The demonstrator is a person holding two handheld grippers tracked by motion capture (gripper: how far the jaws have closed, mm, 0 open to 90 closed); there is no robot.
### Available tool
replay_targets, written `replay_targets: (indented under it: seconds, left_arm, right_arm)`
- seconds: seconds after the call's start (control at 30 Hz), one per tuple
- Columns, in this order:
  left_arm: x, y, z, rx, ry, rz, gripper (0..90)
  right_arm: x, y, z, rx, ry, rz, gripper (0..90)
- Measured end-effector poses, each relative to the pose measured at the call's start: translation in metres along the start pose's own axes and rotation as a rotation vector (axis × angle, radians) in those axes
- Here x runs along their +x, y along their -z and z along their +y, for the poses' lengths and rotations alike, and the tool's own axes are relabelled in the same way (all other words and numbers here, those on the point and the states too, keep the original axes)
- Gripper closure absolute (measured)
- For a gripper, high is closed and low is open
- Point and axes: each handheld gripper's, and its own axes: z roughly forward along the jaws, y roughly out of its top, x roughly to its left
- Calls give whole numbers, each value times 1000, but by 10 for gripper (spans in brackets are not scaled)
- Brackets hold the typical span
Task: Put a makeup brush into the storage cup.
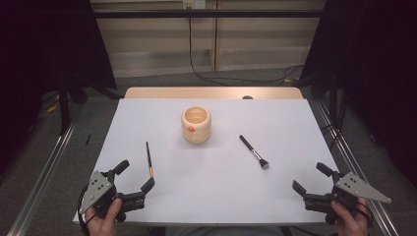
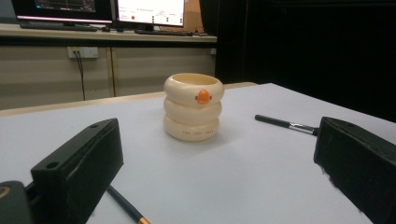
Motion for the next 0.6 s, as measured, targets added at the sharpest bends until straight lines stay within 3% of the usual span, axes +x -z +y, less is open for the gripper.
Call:
replay_targets:
  seconds: [0.4,0.6]
  left_arm:
    - [0,0,1,-4,2,7,14]
    - [1,1,-1,29,-3,9,18]
  right_arm:
    - [-1,-4,-1,14,6,9,0]
    - [-2,-10,-1,26,-6,26,0]
